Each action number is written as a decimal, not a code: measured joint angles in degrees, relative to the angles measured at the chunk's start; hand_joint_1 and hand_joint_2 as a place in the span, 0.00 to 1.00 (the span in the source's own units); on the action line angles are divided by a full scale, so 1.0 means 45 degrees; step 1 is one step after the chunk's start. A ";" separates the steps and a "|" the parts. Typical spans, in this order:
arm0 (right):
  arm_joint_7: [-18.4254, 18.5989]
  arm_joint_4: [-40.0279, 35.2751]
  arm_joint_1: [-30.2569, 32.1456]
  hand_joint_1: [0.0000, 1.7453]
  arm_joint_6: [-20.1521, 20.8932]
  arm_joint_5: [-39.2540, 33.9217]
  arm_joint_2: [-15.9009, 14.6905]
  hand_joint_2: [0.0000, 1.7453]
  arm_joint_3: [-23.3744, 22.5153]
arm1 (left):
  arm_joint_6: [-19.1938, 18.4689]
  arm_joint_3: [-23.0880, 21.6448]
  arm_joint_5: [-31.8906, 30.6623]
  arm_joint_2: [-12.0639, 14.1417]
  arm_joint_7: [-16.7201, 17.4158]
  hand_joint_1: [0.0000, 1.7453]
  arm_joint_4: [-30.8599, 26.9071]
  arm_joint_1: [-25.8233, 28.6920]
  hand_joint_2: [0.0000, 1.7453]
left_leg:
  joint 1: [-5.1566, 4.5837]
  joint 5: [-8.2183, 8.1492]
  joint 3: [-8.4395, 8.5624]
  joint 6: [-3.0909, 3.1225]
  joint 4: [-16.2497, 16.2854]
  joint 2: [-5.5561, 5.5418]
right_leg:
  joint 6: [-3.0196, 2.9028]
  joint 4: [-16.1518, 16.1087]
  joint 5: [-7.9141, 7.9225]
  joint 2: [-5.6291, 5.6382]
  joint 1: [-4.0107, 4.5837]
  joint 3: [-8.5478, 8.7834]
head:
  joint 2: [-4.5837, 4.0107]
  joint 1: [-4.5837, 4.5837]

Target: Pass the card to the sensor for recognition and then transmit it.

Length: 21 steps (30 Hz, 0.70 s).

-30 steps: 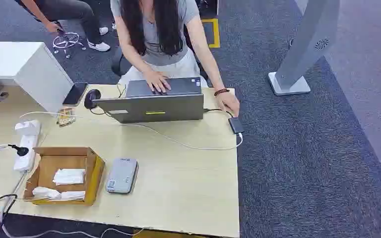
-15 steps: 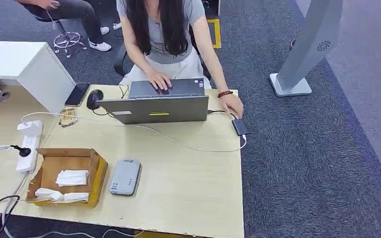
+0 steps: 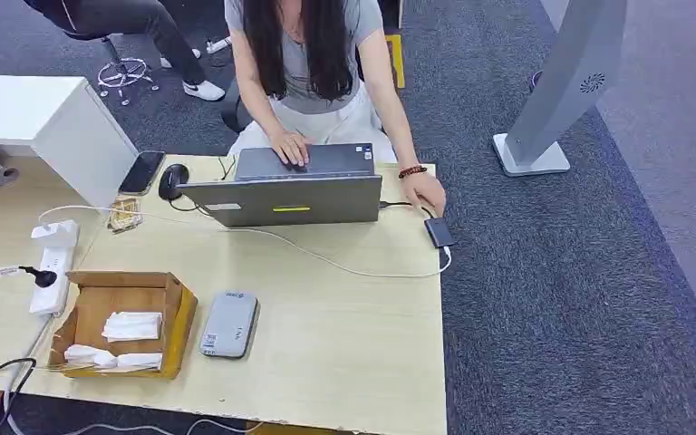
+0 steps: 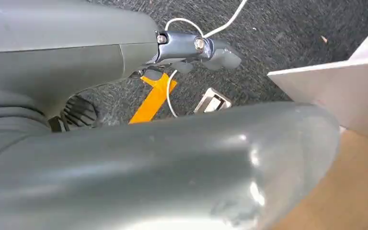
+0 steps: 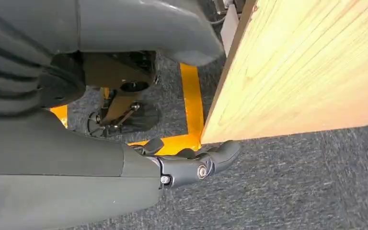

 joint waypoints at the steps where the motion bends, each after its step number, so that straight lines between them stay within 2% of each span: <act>1: -0.0005 0.0015 0.0002 0.00 0.0005 0.0000 0.0000 0.00 -0.0024 | -0.0015 0.0111 -0.0058 -0.0044 0.0000 0.00 -0.0005 -0.0007 0.00 | 0.0000 -0.0001 0.0000 0.0001 0.0000 0.0000 | 0.0001 0.0000 0.0000 0.0000 -0.0001 0.0001 | 0.0000 -0.0005; 6: 0.0010 0.0073 0.0012 0.00 -0.0015 0.0092 0.0000 0.00 -0.0199 | -0.0272 0.0529 -0.0666 -0.0126 0.0000 0.00 -0.0015 -0.0031 0.00 | -0.0001 -0.0001 0.0001 0.0001 0.0000 0.0000 | 0.0002 0.0000 -0.0002 0.0000 -0.0002 0.0001 | 0.0000 -0.0005; 7: 0.0029 0.0078 0.0019 0.00 -0.0044 0.0107 0.0000 0.00 -0.0223 | -0.0431 0.0654 -0.0820 -0.0169 -0.0005 0.00 -0.0101 -0.0024 1.00 | -0.0001 -0.0001 0.0001 0.0001 0.0000 0.0000 | 0.0003 0.0000 -0.0002 0.0000 -0.0002 0.0001 | 0.0000 -0.0005; 10: 0.0063 0.0083 0.0073 0.00 -0.0292 0.0024 0.0000 0.00 -0.0398 | -0.0914 0.0976 -0.1151 -0.0647 -0.0029 0.00 -0.1358 0.0143 1.00 | -0.0002 -0.0001 0.0000 0.0001 0.0001 -0.0003 | 0.0003 0.0000 -0.0002 -0.0003 -0.0003 0.0003 | 0.0000 -0.0005; 14: 0.0107 0.0087 0.0172 0.00 -0.0500 -0.0087 0.0005 0.00 -0.0743 | -0.1593 0.1481 -0.0377 -0.1798 -0.0029 0.00 -0.4876 0.0585 1.00 | -0.0003 -0.0002 -0.0003 0.0003 0.0003 -0.0003 | 0.0004 0.0000 -0.0002 -0.0003 -0.0003 0.0008 | 0.0000 0.0000; 16: 0.0117 0.0087 0.0196 0.00 -0.0510 -0.0049 0.0005 0.00 -0.0918 | -0.1472 0.1433 0.0993 -0.2293 -0.0034 0.00 -0.6853 0.0954 1.00 | -0.0003 -0.0011 0.0004 0.0014 0.0003 0.0000 | 0.0004 0.0000 -0.0003 -0.0002 -0.0003 0.0014 | 0.0000 -0.0005; 18: 0.0126 0.0087 0.0217 0.00 -0.0510 -0.0024 0.0005 0.00 -0.1010 | -0.1325 0.1330 0.1692 -0.2531 -0.0034 0.00 -0.8294 0.1291 1.00 | -0.0007 -0.0016 0.0005 0.0023 0.0003 -0.0012 | 0.0010 0.0000 -0.0011 -0.0009 -0.0005 0.0016 | 0.0000 -0.0005; 21: 0.0150 0.0087 0.0215 0.00 -0.0539 0.0097 0.0005 0.00 -0.1165 | -0.0439 0.0623 0.3208 -0.2851 -0.0034 0.00 -1.0928 0.2150 1.00 | -0.0006 -0.0017 0.0014 0.0023 0.0003 -0.0014 | 0.0007 0.0000 -0.0021 -0.0009 -0.0003 0.0023 | 0.0000 -0.0005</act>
